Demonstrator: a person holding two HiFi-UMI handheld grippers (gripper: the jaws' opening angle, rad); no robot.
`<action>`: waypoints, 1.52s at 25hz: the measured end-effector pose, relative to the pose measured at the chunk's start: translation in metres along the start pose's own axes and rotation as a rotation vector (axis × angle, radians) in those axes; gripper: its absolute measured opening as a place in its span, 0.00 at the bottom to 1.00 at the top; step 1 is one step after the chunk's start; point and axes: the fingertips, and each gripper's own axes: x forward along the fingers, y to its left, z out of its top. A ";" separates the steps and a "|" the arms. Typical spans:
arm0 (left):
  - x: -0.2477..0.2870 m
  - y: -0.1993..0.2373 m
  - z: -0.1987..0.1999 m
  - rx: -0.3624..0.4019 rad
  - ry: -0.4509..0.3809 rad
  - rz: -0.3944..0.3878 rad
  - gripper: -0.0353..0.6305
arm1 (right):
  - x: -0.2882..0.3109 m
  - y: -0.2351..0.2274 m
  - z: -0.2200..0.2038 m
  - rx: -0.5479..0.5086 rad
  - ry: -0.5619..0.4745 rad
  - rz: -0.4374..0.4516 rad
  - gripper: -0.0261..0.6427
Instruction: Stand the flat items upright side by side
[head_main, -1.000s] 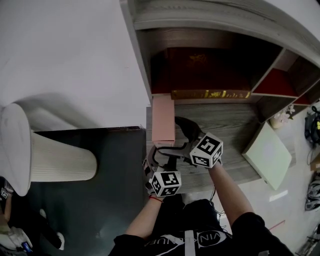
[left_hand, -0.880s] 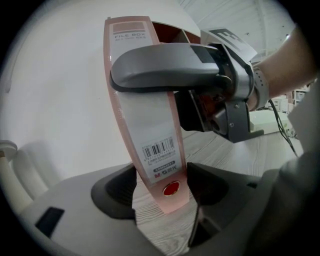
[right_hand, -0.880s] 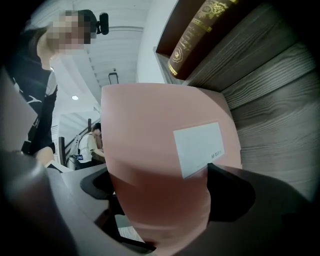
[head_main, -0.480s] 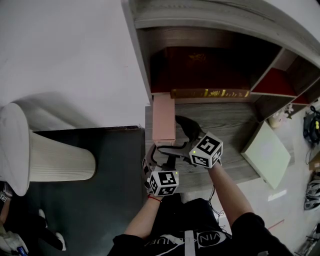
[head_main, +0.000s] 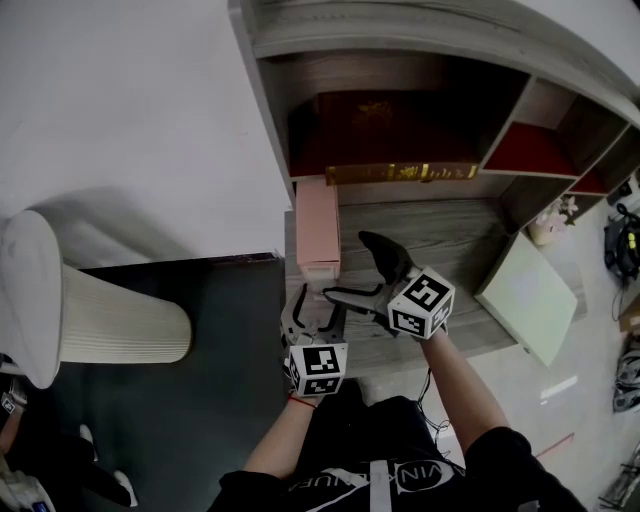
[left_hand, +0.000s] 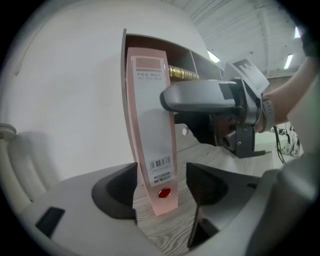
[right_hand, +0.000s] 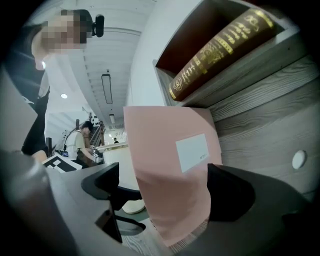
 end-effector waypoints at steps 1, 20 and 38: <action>-0.005 -0.001 0.002 -0.006 -0.008 0.004 0.51 | -0.008 0.000 0.000 0.000 -0.004 -0.014 0.85; -0.015 -0.143 0.054 -0.018 -0.153 -0.389 0.51 | -0.272 -0.025 -0.049 0.108 -0.039 -0.626 0.70; 0.013 -0.308 0.065 -0.016 -0.058 -0.682 0.51 | -0.469 -0.020 -0.113 0.200 0.018 -0.981 0.70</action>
